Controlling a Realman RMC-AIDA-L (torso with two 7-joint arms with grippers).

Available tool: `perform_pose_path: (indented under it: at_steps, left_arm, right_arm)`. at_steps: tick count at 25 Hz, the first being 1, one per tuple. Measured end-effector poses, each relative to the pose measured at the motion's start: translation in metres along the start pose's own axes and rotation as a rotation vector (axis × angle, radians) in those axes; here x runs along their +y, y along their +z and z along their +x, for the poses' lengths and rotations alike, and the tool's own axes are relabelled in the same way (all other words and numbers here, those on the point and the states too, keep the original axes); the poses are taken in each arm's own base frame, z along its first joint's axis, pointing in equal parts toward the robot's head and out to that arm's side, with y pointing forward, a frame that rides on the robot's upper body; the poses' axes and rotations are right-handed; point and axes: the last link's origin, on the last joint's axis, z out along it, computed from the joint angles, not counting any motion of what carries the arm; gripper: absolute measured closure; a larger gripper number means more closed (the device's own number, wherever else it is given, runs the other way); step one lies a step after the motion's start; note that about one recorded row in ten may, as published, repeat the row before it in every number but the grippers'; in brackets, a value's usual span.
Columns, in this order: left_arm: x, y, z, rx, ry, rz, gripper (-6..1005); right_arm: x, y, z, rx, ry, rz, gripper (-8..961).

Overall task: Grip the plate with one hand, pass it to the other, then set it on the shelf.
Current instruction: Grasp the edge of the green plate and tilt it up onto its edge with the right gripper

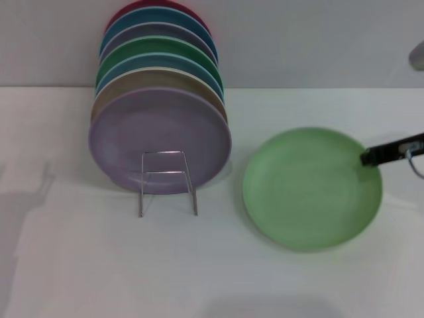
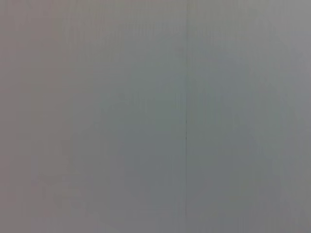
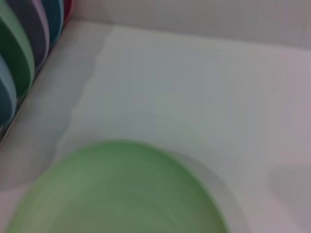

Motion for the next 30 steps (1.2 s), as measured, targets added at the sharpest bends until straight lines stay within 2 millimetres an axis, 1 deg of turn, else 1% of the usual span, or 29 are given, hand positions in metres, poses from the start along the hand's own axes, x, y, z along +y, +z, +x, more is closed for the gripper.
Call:
perform_pose_path:
  at_steps: [1,2,7,10,11,16,20,21,26,30]
  left_arm:
    - [0.000,0.000,0.000,0.000,0.000,0.000,140]
    - [0.000,0.000,0.000,0.001,0.000,0.000,140]
    - [0.000,0.000,0.000,0.001,0.000,0.000,140]
    - [0.001,0.001,0.000,0.003,-0.001,-0.002,140]
    - [0.001,0.001,0.000,0.004,-0.001,-0.003,140]
    - [0.001,0.003,0.001,0.007,0.000,-0.005,141]
    - [0.001,0.003,0.001,0.008,0.001,-0.007,141]
    - [0.001,0.004,0.001,0.009,0.002,-0.007,141]
    - [0.001,0.005,0.001,0.010,0.003,-0.008,141]
    - [0.001,0.005,0.001,0.009,0.005,-0.009,141]
  right_arm:
    - [-0.001,-0.007,-0.004,-0.038,-0.016,0.020,924]
    - [-0.001,-0.007,-0.004,-0.038,-0.016,0.020,926]
    - [0.000,-0.020,-0.015,-0.124,-0.084,0.075,932]
    - [-0.001,-0.024,-0.019,-0.150,-0.125,0.124,933]
    - [-0.003,-0.026,-0.023,-0.163,-0.157,0.169,933]
    - [-0.002,-0.030,-0.029,-0.197,-0.210,0.236,933]
    - [0.003,-0.034,-0.036,-0.243,-0.270,0.282,934]
    - [0.007,-0.036,-0.041,-0.269,-0.310,0.309,934]
    - [0.015,-0.039,-0.050,-0.324,-0.366,0.347,934]
    - [0.018,-0.040,-0.053,-0.366,-0.387,0.356,934]
